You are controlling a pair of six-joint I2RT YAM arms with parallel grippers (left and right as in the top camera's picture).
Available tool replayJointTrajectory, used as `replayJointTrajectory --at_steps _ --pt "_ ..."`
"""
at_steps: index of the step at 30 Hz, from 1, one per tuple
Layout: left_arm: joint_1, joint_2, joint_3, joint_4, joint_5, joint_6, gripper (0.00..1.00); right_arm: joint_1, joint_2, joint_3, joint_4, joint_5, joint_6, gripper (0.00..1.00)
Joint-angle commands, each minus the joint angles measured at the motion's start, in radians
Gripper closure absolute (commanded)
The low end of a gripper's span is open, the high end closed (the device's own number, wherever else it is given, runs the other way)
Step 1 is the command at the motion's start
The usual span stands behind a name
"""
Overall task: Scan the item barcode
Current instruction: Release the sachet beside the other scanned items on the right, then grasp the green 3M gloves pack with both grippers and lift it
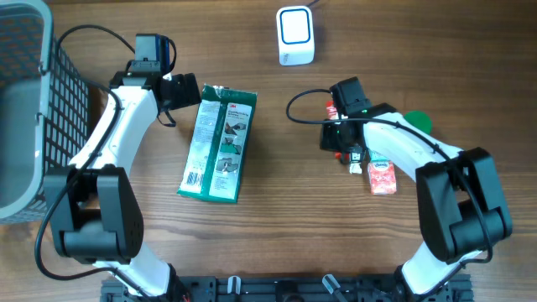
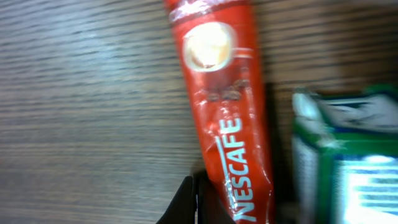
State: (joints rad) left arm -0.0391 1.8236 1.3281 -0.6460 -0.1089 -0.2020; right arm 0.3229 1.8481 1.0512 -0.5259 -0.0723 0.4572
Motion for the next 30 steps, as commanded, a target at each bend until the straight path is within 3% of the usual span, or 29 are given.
replayJointTrajectory --at_steps 1,6,8,11,14,17,23,30 --pt "0.003 0.011 -0.002 0.003 -0.016 0.015 0.0 -0.038 -0.033 0.027 -0.049 -0.01 -0.002 0.92" --pt "0.003 0.011 -0.002 0.003 -0.016 0.016 0.0 -0.012 -0.141 0.061 0.01 -0.395 -0.065 0.63" --pt "0.003 0.011 -0.002 0.003 -0.016 0.015 0.0 0.03 -0.152 0.061 0.053 -0.472 -0.062 0.55" --pt "0.003 0.011 -0.002 0.003 -0.016 0.015 0.0 0.113 -0.143 0.052 0.096 -0.432 -0.025 0.51" --pt "0.003 0.011 -0.002 0.003 -0.016 0.016 0.0 0.2 -0.135 0.052 0.103 -0.246 0.074 0.51" --pt "0.003 0.011 -0.002 0.003 -0.016 0.015 0.0 0.292 -0.117 0.052 0.144 -0.112 0.121 0.44" --pt "0.003 0.011 -0.002 0.003 -0.016 0.015 0.0 0.417 -0.013 0.052 0.31 -0.1 0.122 0.31" --pt "0.003 0.011 -0.002 0.003 -0.016 0.015 0.0 0.426 0.095 0.052 0.418 -0.1 0.121 0.19"
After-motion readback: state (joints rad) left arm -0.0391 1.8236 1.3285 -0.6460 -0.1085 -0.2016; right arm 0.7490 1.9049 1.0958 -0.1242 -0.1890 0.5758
